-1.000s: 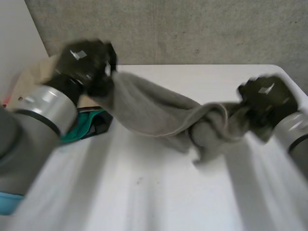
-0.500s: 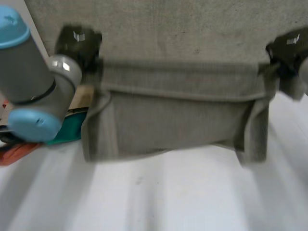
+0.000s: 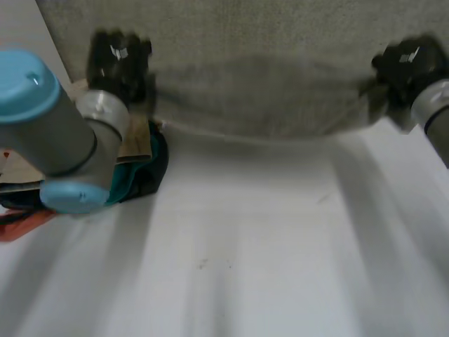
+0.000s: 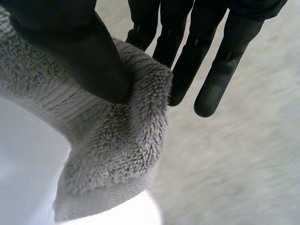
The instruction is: Fold the laundry.
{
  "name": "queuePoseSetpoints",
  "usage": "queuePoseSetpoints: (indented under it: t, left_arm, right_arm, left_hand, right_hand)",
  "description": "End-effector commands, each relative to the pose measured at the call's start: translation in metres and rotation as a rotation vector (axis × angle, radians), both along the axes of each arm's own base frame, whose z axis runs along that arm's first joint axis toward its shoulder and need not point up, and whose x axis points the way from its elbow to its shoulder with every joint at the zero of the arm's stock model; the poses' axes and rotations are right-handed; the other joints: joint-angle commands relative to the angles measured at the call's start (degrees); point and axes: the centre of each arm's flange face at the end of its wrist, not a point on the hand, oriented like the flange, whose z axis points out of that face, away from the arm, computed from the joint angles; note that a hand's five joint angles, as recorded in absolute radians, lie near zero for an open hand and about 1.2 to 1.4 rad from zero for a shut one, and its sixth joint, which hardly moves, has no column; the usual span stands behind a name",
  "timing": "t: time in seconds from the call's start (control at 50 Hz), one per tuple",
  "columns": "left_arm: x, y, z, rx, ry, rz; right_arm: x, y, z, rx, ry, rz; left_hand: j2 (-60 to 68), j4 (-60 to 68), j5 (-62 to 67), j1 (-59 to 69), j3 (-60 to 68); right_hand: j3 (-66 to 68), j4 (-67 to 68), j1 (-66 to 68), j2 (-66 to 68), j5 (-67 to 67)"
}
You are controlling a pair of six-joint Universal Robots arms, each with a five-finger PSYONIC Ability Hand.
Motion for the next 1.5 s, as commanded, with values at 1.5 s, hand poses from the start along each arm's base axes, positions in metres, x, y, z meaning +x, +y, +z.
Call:
queuePoseSetpoints:
  t: [1.5]
  left_arm:
    - [0.049,0.007,-0.167,0.421,-0.368,-0.206]
  right_arm:
    - [-0.049,0.001,-0.179,0.407,0.276,0.283]
  left_hand:
    - [-31.12,-31.25,-27.14,-29.25,-30.88]
  right_hand:
    - [-32.23,-32.7,-27.07,-31.19,-31.51]
